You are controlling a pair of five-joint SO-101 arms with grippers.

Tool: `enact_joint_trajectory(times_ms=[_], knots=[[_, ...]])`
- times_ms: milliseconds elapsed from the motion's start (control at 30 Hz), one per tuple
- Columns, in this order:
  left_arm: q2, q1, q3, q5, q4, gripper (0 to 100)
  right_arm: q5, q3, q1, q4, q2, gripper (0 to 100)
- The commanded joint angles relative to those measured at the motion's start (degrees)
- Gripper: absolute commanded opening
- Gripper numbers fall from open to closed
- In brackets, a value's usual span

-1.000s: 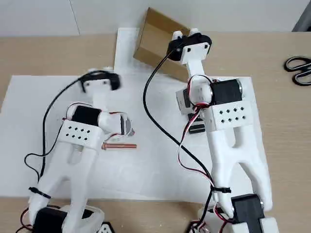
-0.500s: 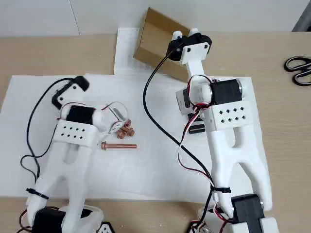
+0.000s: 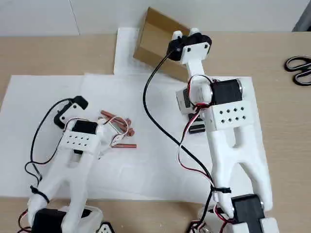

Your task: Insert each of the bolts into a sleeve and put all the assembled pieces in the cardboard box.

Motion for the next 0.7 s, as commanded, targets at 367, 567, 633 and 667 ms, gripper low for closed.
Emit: enact_joint_trajectory(times_ms=[367,567,633,667], knots=[[-1.41,-0.44,9.71,0.79,-17.23,18,0.7,-1.14,0.22,0.22,-2.86,0.3],[-1.41,-0.44,11.47,0.62,-19.96,3,0.7,-1.14,0.48,0.22,-2.86,0.3],[-1.49,-0.35,11.38,0.62,-19.87,0,0.7,-1.14,0.48,0.22,-2.86,0.3],[-1.93,-0.18,11.38,0.62,-19.87,1,0.7,-1.14,0.48,0.22,-2.86,0.3]])
